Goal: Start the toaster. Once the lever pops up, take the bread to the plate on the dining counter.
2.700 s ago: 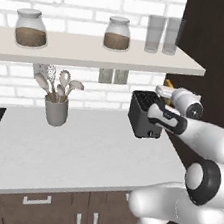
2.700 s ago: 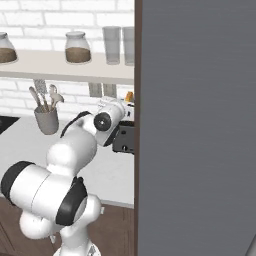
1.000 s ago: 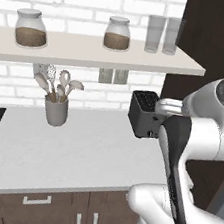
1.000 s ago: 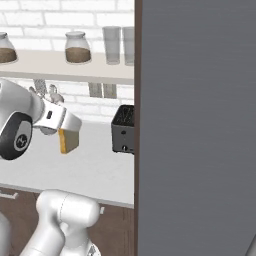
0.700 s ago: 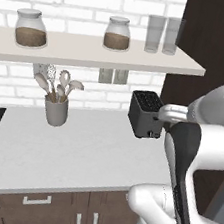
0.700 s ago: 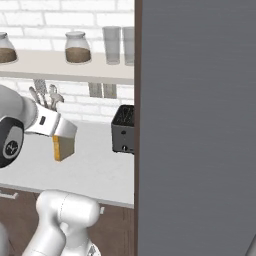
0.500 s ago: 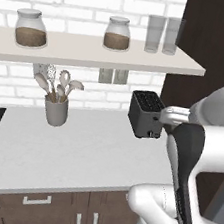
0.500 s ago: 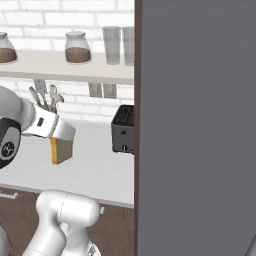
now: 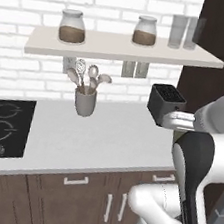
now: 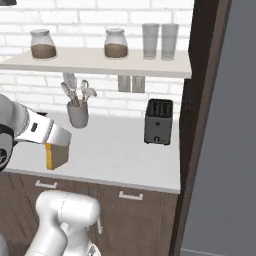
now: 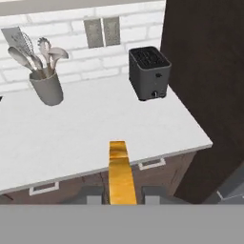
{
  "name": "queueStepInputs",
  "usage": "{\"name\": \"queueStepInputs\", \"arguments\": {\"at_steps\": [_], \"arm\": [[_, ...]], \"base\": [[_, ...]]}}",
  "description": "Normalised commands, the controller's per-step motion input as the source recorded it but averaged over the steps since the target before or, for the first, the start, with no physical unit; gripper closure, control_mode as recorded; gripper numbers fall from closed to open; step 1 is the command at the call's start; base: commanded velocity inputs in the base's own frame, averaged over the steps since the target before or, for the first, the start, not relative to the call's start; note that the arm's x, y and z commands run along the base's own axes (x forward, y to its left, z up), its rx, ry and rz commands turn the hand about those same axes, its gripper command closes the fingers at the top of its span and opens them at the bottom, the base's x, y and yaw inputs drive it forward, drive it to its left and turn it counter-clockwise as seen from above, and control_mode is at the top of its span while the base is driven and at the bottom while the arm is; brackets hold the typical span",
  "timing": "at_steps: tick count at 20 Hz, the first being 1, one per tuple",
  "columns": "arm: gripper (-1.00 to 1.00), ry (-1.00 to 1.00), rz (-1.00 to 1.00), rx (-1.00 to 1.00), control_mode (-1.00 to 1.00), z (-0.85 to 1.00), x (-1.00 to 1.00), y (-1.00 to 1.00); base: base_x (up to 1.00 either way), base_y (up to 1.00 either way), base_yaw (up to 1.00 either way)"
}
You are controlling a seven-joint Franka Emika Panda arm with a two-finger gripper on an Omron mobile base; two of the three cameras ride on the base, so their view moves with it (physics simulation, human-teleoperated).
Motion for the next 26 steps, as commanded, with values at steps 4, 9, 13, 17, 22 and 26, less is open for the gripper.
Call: {"name": "queueStepInputs", "arguments": {"at_steps": [4,9,13,17,22,26], "arm": [[1.00,0.00,0.00,0.00,1.00,0.00,0.00,0.00],[1.00,0.00,0.00,0.00,1.00,0.00,0.00,0.00],[1.00,0.00,0.00,0.00,1.00,0.00,0.00,0.00],[1.00,0.00,0.00,0.00,1.00,0.00,0.00,0.00],[1.00,0.00,0.00,0.00,1.00,0.00,0.00,0.00],[1.00,0.00,0.00,0.00,1.00,0.00,0.00,0.00]], "base": [[-0.32,0.76,-0.51],[-0.42,0.20,-0.83],[-0.51,0.00,-0.89],[-0.47,-0.01,-0.84],[-0.35,-0.30,-0.77],[-0.03,-0.79,-0.71]]}}
